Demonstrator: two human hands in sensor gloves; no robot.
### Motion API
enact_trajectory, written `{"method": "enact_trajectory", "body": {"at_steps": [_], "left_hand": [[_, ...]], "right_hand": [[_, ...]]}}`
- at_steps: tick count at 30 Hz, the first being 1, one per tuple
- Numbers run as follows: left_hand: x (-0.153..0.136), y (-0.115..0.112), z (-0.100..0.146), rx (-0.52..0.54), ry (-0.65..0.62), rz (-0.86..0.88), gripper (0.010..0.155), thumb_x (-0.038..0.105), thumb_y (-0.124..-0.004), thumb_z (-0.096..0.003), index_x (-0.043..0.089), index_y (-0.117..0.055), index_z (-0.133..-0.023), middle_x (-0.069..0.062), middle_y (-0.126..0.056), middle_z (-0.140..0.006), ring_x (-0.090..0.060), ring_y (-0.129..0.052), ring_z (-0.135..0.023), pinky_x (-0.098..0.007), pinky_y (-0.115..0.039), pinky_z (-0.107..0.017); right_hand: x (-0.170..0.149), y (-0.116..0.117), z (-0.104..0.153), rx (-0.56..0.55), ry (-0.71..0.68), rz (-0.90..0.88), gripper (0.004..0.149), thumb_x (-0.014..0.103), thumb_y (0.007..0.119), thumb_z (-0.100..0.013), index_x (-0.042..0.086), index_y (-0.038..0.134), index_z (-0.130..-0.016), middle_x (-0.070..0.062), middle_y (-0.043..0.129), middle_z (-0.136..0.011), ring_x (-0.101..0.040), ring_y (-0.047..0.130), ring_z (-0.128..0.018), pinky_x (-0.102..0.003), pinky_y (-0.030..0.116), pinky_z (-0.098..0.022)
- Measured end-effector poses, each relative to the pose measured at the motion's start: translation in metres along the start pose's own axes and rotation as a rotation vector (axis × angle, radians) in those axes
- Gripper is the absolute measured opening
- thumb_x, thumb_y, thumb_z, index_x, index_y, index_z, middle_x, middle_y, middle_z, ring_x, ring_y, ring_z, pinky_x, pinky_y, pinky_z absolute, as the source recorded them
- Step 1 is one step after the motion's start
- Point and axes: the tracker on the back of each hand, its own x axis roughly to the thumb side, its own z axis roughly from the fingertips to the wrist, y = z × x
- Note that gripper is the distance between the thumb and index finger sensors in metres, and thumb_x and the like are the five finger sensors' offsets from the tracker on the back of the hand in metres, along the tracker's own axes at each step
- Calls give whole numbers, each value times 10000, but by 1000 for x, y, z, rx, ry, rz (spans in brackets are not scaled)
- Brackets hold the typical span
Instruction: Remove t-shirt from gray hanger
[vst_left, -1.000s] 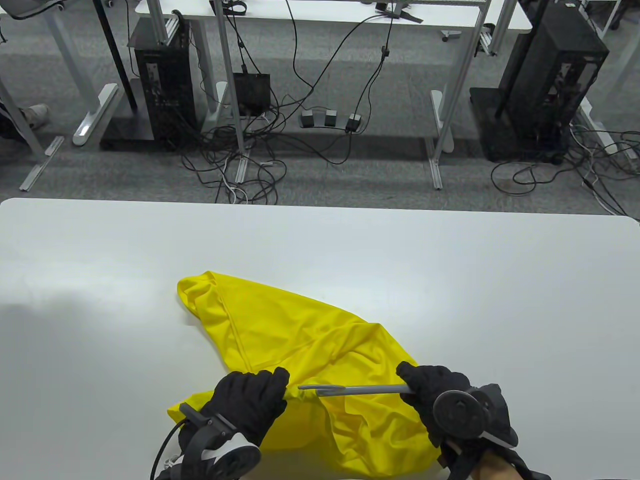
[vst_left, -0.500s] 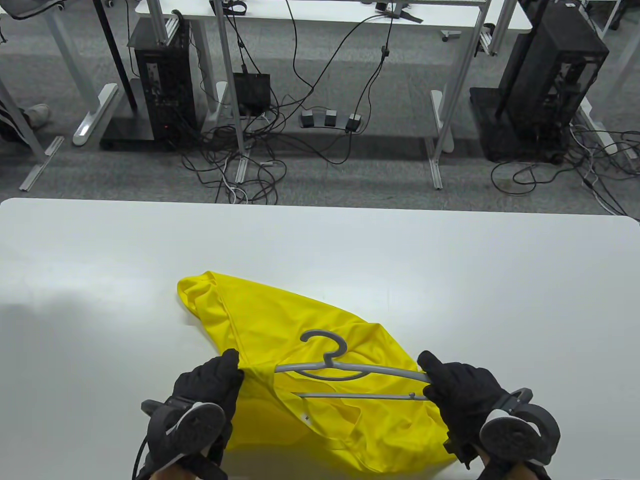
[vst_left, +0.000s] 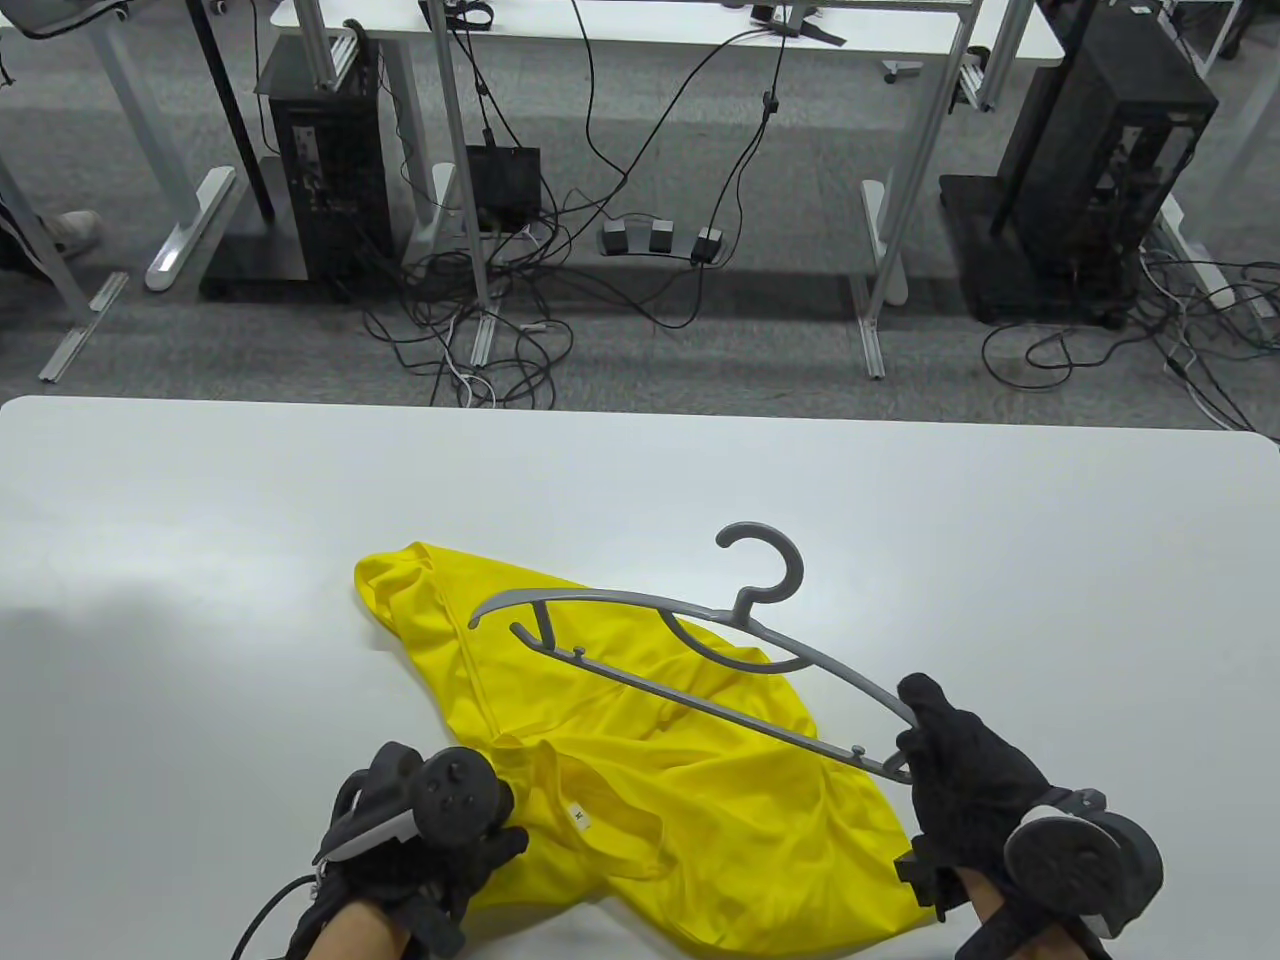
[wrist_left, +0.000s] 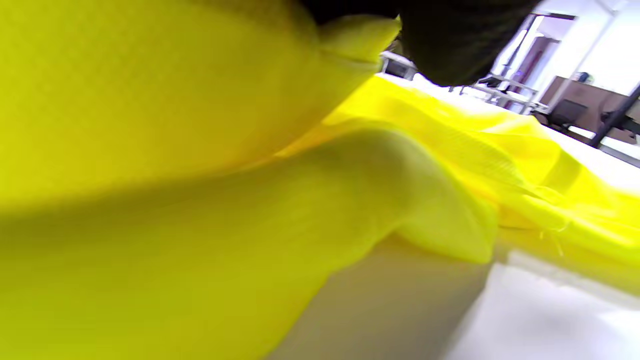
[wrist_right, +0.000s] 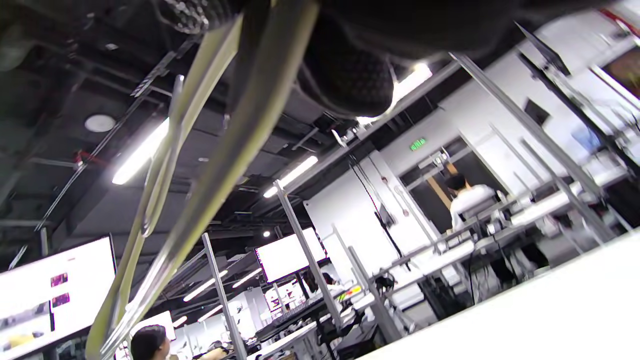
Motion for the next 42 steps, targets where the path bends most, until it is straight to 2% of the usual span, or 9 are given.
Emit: {"method": "enact_trajectory", "body": {"at_steps": [3,5,8,19,23,26,28,32,42], "left_hand": [[17,14,14,202,7,-151,859,523,-700,-492,112,-300,-1133,-289,-346,-1144,-539,-588,-1000,-694,-519,-671],[24,23,25,365,11,-285,878,545,-679,-490,128,-248,-1133,-269,-265,-1164,-540,-478,-1059,-703,-447,-717],[28,31,36,459,44,-379,897,567,-651,-495,138,-179,-1125,-243,-173,-1169,-518,-358,-1098,-694,-379,-746],[22,29,34,411,110,-325,892,566,-647,-495,114,-208,-1126,-242,-182,-1168,-515,-329,-1103,-692,-361,-750],[23,29,32,399,106,-324,887,564,-647,-495,112,-220,-1127,-244,-194,-1169,-513,-335,-1103,-690,-362,-750],[24,28,31,387,108,-316,882,563,-649,-495,112,-233,-1129,-243,-201,-1170,-512,-338,-1103,-690,-363,-750],[24,28,31,381,108,-314,882,562,-649,-495,108,-238,-1130,-244,-206,-1170,-510,-343,-1103,-690,-364,-750],[23,29,31,373,117,-298,881,561,-650,-494,103,-246,-1130,-245,-215,-1170,-509,-350,-1102,-690,-366,-749],[22,29,31,375,123,-294,881,561,-649,-494,102,-245,-1129,-243,-222,-1171,-507,-361,-1101,-689,-370,-748]], "right_hand": [[-3,13,0,77,92,-92,554,382,656,-444,121,755,-923,-121,947,-526,-177,895,-156,-484,798,-123],[-3,22,1,123,130,-121,560,373,655,-445,119,736,-937,-116,942,-539,-178,896,-169,-477,800,-125],[-3,38,4,211,228,-157,570,358,649,-451,111,694,-963,-111,929,-567,-180,897,-187,-465,804,-131],[-15,96,18,504,498,-330,596,325,656,-457,76,610,-996,-130,897,-621,-184,885,-212,-458,807,-140],[-24,109,25,584,588,-435,628,332,633,-468,96,495,-1033,-217,744,-874,-245,897,-333,-512,795,-248],[-30,109,29,535,634,-564,661,362,631,-472,75,460,-1043,-321,596,-966,-436,837,-627,-605,721,-390],[-34,106,28,498,656,-584,671,366,629,-472,66,449,-1044,-311,562,-992,-522,774,-701,-634,687,-415],[-43,95,24,454,651,-581,679,389,613,-478,60,434,-1045,-303,548,-1003,-561,690,-801,-643,675,-447],[-43,53,13,142,534,-612,707,416,610,-481,55,401,-1052,-306,490,-1024,-582,583,-862,-674,570,-540]]}}
